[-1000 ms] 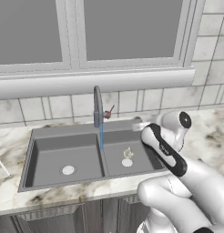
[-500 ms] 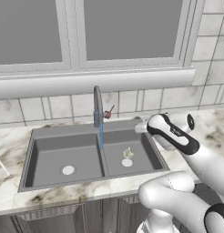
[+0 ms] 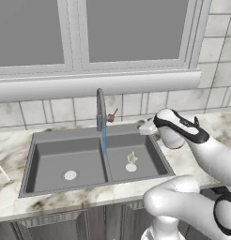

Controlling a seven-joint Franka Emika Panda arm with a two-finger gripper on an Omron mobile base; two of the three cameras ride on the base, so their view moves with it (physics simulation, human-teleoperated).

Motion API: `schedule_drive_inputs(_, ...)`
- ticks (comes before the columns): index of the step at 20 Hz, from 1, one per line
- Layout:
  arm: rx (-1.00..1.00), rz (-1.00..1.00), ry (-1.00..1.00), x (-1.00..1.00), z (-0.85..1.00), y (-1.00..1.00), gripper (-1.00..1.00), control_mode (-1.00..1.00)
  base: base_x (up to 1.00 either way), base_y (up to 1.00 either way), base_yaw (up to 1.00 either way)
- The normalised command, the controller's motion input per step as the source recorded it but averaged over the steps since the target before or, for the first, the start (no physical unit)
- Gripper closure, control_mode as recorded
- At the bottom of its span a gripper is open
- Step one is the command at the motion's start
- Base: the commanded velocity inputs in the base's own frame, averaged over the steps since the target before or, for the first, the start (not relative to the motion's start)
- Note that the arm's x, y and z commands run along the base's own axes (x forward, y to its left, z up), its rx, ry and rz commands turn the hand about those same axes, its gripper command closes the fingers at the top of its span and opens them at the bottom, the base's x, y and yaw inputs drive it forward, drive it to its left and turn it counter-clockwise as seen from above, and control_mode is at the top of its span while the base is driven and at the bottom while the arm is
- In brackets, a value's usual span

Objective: Turn on the sink faucet. Then move the garlic from the counter to the sink. Turn off the sink. Move the vegetable from the sink to the pot next to the stove. Finally move the pot to the rear left burner.

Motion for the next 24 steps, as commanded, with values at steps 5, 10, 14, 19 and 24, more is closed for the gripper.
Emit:
schedule_drive_inputs(5, -0.03, 0.14, -0.07, 0.61, -0.09, 0.07, -1.0, -1.0, 0.0, 0.0, 0.0)
schedule_drive_inputs(10, -0.02, 0.11, -0.07, 0.7, -0.18, 0.15, -1.0, -1.0, 0.0, 0.0, 0.0)
schedule_drive_inputs(14, 0.0, 0.11, -0.09, 0.62, -0.15, 0.17, -1.0, -1.0, 0.0, 0.0, 0.0)
schedule_drive_inputs(19, 0.0, 0.13, -0.1, 0.51, -0.17, 0.06, -1.0, -1.0, 0.0, 0.0, 0.0)
schedule_drive_inputs(24, 0.0, 0.11, -0.02, 0.51, -0.04, 0.01, -1.0, -1.0, 0.0, 0.0, 0.0)
